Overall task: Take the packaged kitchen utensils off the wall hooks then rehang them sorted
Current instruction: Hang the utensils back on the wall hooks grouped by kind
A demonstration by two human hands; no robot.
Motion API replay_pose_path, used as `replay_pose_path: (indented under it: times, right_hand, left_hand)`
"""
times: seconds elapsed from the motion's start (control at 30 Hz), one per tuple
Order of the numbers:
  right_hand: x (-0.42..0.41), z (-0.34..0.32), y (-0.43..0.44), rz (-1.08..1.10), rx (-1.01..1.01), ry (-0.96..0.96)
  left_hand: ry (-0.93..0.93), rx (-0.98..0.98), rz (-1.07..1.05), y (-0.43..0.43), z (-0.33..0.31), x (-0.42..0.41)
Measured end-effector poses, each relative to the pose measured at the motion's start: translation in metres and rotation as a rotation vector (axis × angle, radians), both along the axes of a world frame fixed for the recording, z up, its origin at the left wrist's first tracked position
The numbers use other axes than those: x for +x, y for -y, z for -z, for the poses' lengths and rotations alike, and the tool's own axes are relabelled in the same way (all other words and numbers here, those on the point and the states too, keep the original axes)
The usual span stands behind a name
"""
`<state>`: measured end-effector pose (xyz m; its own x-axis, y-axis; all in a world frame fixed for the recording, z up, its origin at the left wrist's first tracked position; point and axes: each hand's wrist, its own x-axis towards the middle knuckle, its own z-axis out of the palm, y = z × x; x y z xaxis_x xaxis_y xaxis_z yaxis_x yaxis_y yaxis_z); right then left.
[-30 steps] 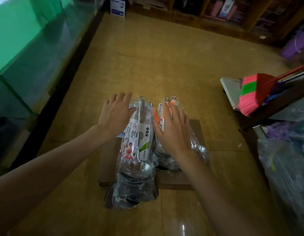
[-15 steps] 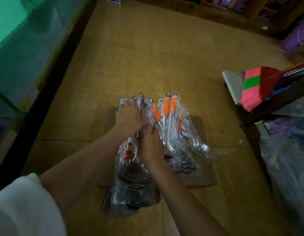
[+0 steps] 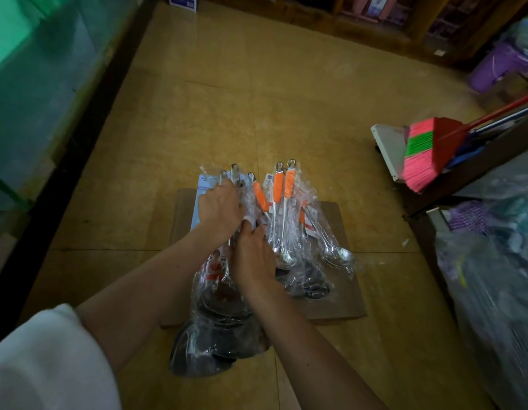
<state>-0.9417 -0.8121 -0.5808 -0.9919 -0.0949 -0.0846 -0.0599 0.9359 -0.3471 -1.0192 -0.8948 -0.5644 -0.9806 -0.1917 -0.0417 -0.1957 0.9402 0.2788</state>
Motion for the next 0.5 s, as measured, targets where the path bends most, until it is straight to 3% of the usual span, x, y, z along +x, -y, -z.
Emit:
replay_pose_path:
  times: [0.2,0.4,0.5]
  right_hand:
    - [0.007,-0.008,-0.005,-0.064,-0.023,0.094]
    - [0.017,-0.015,-0.009,-0.062,-0.113,0.068]
    - [0.021,-0.021,-0.012,-0.031,-0.182,-0.002]
  left_hand:
    - [0.005,0.02,-0.007,-0.007,-0.013,0.001]
    - [-0.105,0.346,-0.147,-0.004,-0.022,0.006]
    - [-0.158,0.605,-0.194,-0.003,-0.029,0.005]
